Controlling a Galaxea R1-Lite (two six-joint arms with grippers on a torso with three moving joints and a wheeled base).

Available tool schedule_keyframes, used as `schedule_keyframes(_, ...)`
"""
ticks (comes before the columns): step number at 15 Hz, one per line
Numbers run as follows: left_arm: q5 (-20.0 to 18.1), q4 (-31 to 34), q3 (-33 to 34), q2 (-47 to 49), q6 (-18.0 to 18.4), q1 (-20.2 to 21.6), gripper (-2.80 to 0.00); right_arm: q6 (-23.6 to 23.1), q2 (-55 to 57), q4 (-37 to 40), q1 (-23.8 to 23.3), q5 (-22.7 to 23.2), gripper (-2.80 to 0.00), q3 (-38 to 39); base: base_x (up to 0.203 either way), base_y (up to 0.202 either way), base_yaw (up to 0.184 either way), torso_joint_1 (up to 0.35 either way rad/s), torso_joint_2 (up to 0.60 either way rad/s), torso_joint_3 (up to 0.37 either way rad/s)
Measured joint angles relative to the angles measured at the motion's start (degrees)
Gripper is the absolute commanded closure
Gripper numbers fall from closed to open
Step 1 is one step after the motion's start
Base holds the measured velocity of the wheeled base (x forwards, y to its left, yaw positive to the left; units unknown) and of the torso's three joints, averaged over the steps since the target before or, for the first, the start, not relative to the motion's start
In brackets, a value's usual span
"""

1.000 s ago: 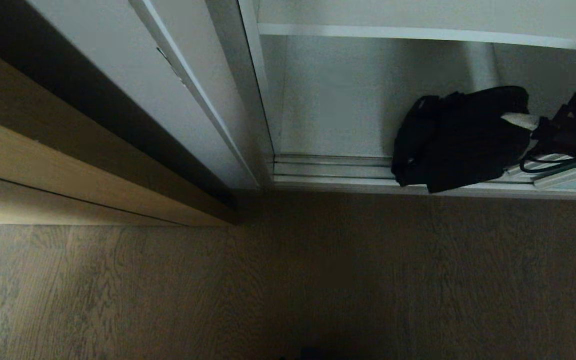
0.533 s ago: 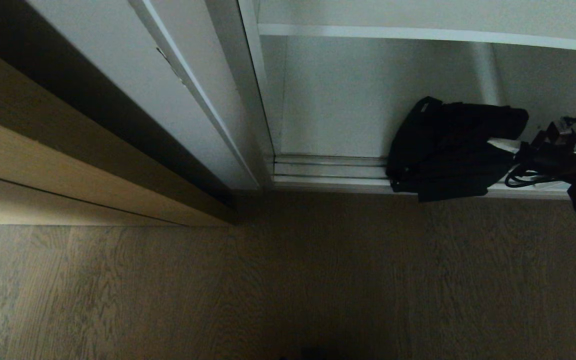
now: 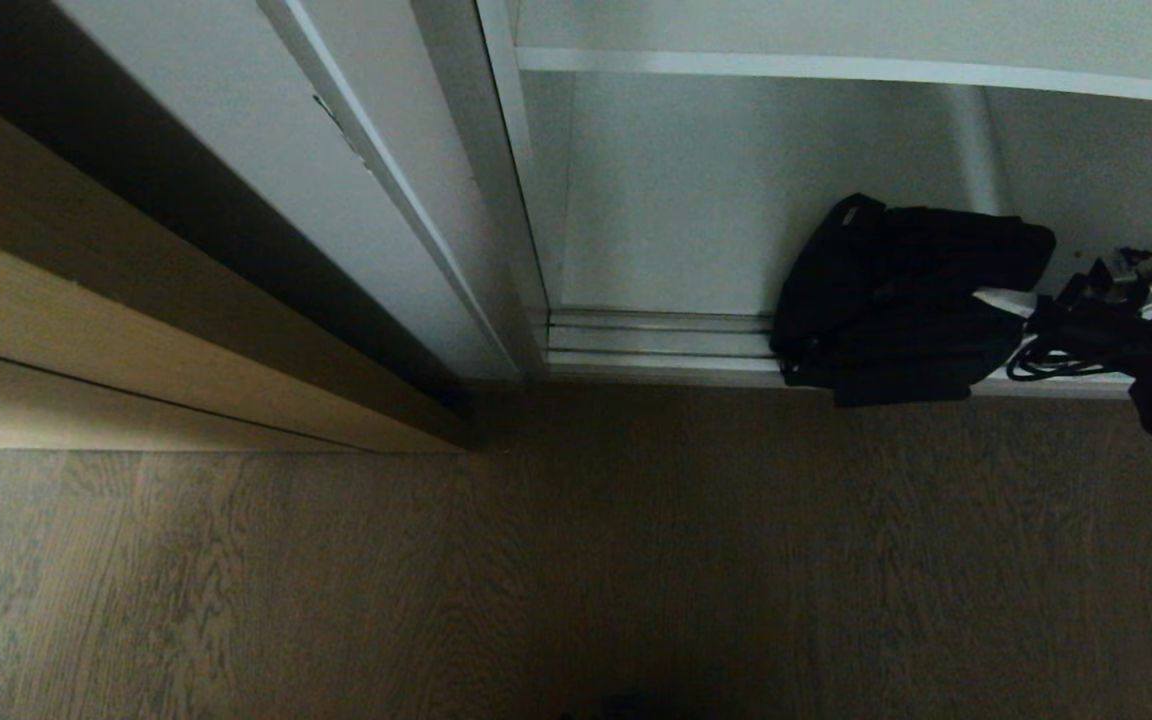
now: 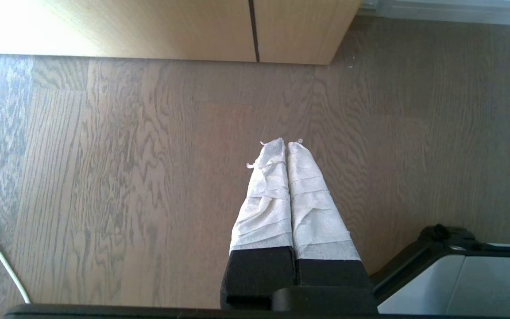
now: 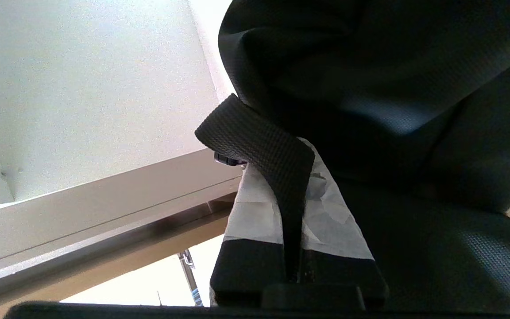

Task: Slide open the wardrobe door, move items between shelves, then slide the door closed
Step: Place the bag on the lower shelf

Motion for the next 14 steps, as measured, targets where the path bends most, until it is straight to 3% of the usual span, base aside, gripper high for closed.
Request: schedule_keyframes(14, 0.1, -0.7, 0.4, 0.0, 0.9, 0.0, 0.0, 0.0, -1.6, -0.1, 0.6, 0.4, 0.0, 0.2, 0.0, 0.0, 0.0, 0.0, 0.0, 0.0)
